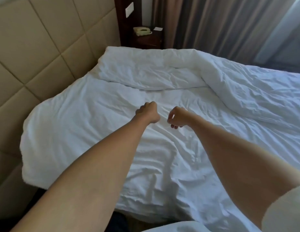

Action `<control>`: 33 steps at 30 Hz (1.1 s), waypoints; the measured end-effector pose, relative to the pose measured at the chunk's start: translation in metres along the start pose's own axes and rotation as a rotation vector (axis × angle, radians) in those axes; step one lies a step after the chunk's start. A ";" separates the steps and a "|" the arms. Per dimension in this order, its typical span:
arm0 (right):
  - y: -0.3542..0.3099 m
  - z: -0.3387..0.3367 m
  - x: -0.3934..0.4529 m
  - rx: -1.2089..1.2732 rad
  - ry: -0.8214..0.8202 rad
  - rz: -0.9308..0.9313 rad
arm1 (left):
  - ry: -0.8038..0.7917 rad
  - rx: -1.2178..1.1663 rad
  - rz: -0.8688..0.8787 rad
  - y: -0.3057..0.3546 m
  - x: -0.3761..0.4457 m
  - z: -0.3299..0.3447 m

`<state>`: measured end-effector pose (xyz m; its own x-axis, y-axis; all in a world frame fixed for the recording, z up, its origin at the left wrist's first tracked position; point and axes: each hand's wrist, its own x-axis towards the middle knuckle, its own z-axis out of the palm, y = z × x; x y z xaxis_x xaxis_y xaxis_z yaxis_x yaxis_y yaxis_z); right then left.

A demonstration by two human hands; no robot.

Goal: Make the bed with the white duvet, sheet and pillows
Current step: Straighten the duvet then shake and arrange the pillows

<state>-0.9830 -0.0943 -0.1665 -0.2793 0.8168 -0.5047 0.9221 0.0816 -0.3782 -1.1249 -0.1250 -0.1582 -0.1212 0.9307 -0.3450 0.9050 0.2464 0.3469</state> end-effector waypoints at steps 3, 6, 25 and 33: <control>-0.069 0.028 0.039 0.062 -0.102 0.051 | -0.016 -0.021 -0.006 -0.071 0.040 -0.032; -0.128 0.042 0.079 0.037 -0.139 0.045 | -0.061 -0.004 -0.086 -0.144 0.073 -0.063; -0.206 -0.001 0.352 -0.177 0.092 0.119 | -0.004 0.025 -0.016 -0.233 0.325 -0.089; -0.206 0.040 0.458 -0.153 0.063 0.018 | -0.110 0.222 0.051 -0.251 0.420 -0.055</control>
<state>-1.3115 0.2401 -0.3502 -0.2495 0.8528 -0.4587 0.9581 0.1486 -0.2448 -1.4257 0.2186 -0.3422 -0.0390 0.9026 -0.4287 0.9776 0.1232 0.1705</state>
